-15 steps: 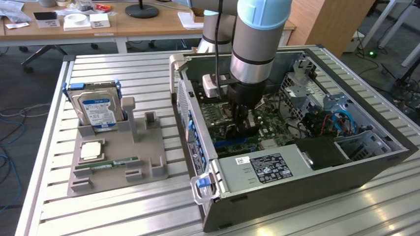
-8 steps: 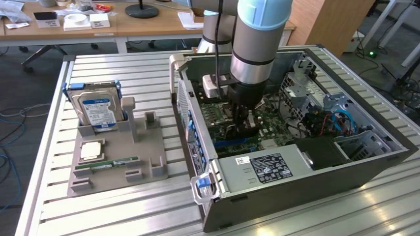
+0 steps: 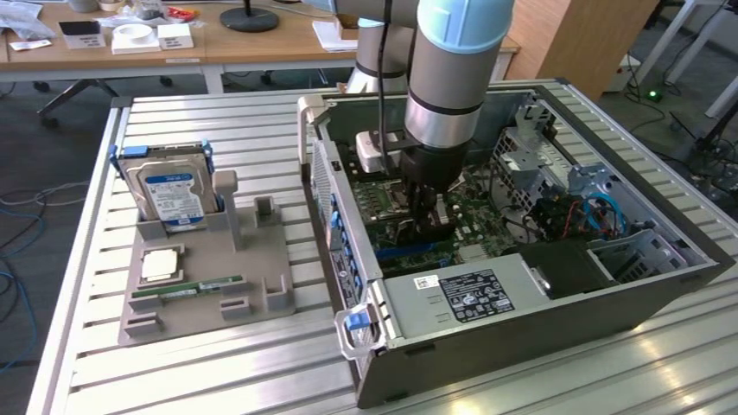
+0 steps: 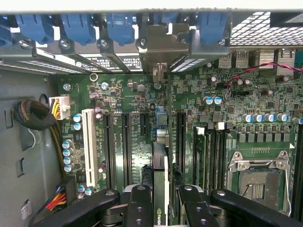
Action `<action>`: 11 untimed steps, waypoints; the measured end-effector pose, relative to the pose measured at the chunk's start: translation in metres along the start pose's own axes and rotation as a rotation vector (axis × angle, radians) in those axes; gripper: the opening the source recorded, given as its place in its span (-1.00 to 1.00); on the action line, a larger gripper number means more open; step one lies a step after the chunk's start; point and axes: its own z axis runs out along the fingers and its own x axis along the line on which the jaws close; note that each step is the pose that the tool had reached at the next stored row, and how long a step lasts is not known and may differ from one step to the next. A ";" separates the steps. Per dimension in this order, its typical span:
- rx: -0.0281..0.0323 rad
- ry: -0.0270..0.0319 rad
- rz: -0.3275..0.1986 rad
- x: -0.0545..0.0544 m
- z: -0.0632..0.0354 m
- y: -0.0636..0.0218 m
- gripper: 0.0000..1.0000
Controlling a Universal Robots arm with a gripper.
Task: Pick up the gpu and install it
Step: 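Insert the gpu into the slot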
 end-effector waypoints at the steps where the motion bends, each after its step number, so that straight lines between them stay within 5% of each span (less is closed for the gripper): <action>1: 0.0000 -0.0001 0.000 0.000 0.0003 0.0000 -0.47; 11: 0.0001 -0.0003 0.000 0.000 0.0010 0.0000 -0.47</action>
